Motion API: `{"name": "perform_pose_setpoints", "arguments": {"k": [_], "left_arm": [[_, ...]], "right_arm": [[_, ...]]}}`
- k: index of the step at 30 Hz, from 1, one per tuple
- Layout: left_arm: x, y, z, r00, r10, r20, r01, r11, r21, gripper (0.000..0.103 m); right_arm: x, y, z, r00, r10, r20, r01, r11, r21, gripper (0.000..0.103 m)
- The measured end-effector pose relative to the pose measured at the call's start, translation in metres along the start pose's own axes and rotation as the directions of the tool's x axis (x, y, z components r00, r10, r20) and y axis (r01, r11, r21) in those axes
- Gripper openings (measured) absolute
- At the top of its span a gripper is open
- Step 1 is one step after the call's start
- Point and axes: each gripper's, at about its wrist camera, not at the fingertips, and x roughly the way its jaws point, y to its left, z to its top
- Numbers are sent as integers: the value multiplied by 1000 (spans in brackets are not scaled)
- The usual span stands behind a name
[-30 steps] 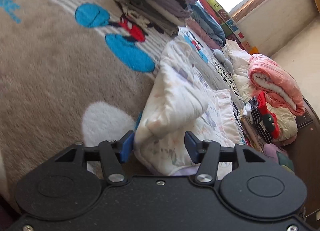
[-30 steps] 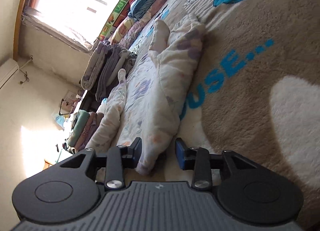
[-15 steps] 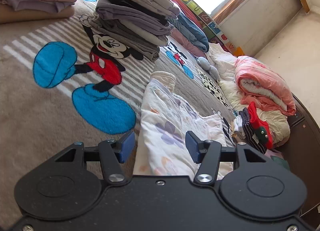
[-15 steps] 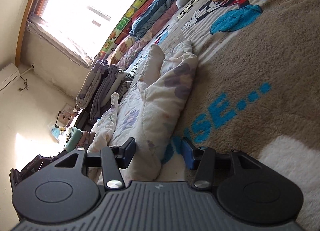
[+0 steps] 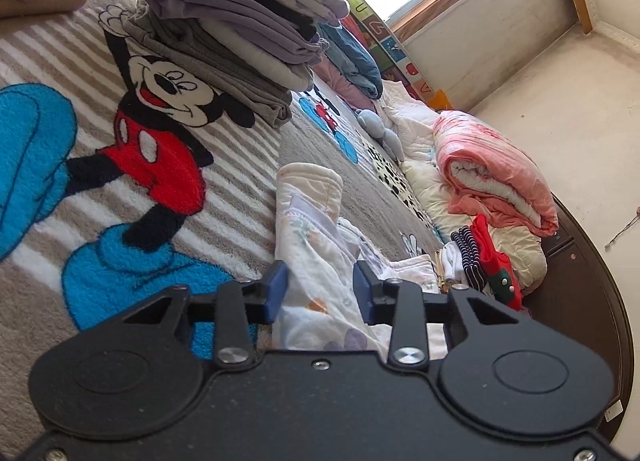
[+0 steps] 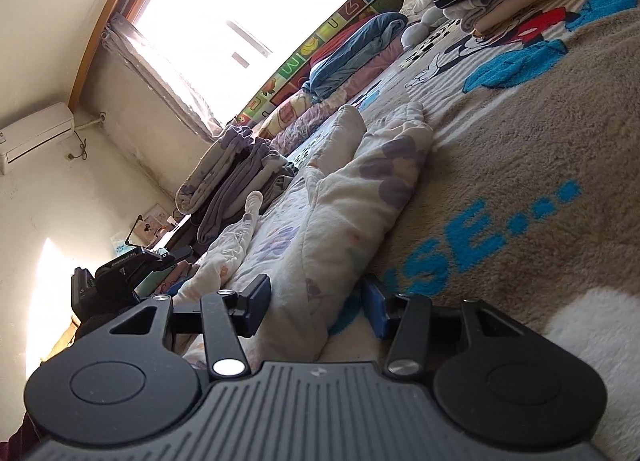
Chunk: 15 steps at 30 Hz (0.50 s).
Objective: Fold clothes
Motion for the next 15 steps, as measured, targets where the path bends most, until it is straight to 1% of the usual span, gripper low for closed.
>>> {"name": "perform_pose_setpoints", "arguments": {"k": [2,4,11,15], "left_arm": [[-6,-2,0,1000,16,17,-16,1000,20,9],[-12,-5,1,999,31,35,-33,999,39,4],[-34,-13,2,992,82,98,-92,990,103,3],[-55,-6,1,979,137,150,-151,985,85,3]], "right_arm": [[-1,0,0,1000,6,1,-6,1000,1,50],[-2,-1,0,1000,9,0,-9,1000,3,50],[-3,1,-1,1000,15,0,-15,1000,8,51],[-3,1,-1,1000,18,0,-18,1000,8,51]]}}
